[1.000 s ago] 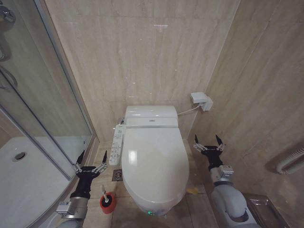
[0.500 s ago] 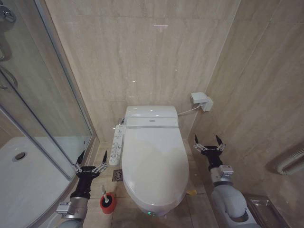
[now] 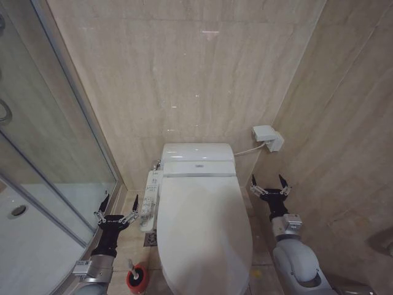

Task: Open the toilet lid, clean the toilet bowl with a toilet brush, close the toilet lid, and flush.

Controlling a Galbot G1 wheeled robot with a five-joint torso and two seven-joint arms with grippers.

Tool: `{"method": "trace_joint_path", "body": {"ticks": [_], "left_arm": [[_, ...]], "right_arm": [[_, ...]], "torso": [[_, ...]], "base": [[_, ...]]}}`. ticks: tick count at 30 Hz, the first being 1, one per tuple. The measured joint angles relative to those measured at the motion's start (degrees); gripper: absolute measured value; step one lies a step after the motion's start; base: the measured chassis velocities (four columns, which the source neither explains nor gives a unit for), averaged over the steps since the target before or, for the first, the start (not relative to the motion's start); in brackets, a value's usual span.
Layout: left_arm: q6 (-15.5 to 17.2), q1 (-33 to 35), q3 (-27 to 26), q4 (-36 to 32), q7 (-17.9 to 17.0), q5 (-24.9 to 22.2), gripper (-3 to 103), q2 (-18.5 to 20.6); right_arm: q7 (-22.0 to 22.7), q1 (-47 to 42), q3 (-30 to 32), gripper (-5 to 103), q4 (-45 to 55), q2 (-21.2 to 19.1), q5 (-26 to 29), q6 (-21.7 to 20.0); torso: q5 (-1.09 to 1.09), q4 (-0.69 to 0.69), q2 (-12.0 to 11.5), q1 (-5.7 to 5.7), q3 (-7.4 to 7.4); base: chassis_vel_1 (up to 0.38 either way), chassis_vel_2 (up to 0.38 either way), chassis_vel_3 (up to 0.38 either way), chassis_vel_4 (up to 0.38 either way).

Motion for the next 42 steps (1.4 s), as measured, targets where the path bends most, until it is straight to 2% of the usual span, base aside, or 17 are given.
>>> {"method": "trace_joint_path", "body": {"ticks": [9,19,25,32,34,35,38,39,40,42], "left_arm": [[0.0,0.06,0.0,0.0,0.0,0.0,100,-0.01],[0.0,-0.01,0.0,0.0,0.0,0.0,100,-0.01],[0.0,0.02,0.0,0.0,0.0,0.0,100,-0.01],[0.12,-0.11,0.15,0.08,-0.07,0.0,100,-0.01],[2.61,-3.15,2.52,2.45,-1.57,-0.11,100,0.18],[2.61,-3.15,2.52,2.45,-1.57,-0.11,100,0.18],[8.5,-10.56,8.25,7.96,-5.06,-0.52,100,0.64],[8.5,-10.56,8.25,7.96,-5.06,-0.52,100,0.64],[9.55,-12.6,9.79,9.4,-5.33,-0.91,100,0.7],[9.68,-13.24,10.11,9.23,-5.06,-0.05,100,0.82]], "right_arm": [[0.0,-0.03,0.0,100,0.0,0.0,0.0,0.02],[-0.01,0.01,0.0,100,0.0,0.0,0.0,0.03],[0.0,-0.02,0.0,100,0.0,0.0,0.0,0.03],[-0.01,-0.03,0.0,100,0.0,0.0,-0.01,0.03],[-0.01,-0.02,0.0,100,0.0,0.0,0.0,0.03],[-0.01,-0.02,0.0,100,0.0,0.0,0.0,0.03],[-0.01,-0.02,-0.01,100,0.0,0.0,-0.01,0.02],[-0.01,-0.02,-0.01,100,0.0,0.0,-0.01,0.02],[0.0,-0.02,0.0,100,0.0,0.0,-0.01,0.02],[0.0,-0.02,0.0,100,0.0,0.0,-0.01,0.02]], "torso": [[0.02,0.0,0.03,-0.08,-0.03],[0.02,0.04,-0.01,0.03,0.01],[0.02,-0.01,0.01,-0.06,-0.03],[0.02,0.03,0.02,-0.07,-0.03],[0.04,0.05,0.02,-0.06,-0.02],[0.04,0.05,0.02,-0.06,-0.02],[0.02,0.0,0.01,-0.04,-0.01],[0.02,0.0,0.01,-0.04,-0.01],[-0.01,-0.06,0.01,-0.02,0.0],[0.04,-0.01,0.01,-0.03,-0.01]], "base": [[-0.019,0.009,0.008,-0.006],[-0.14,0.134,0.155,-0.125],[-0.009,0.0,-0.024,0.009],[0.035,-0.023,-0.023,0.041],[0.0,0.0,0.0,0.0],[0.0,0.0,0.0,0.0],[0.0,0.0,0.0,0.0],[0.0,0.0,0.0,0.0],[0.0,0.0,0.0,0.0],[0.0,0.0,0.0,0.0]]}}
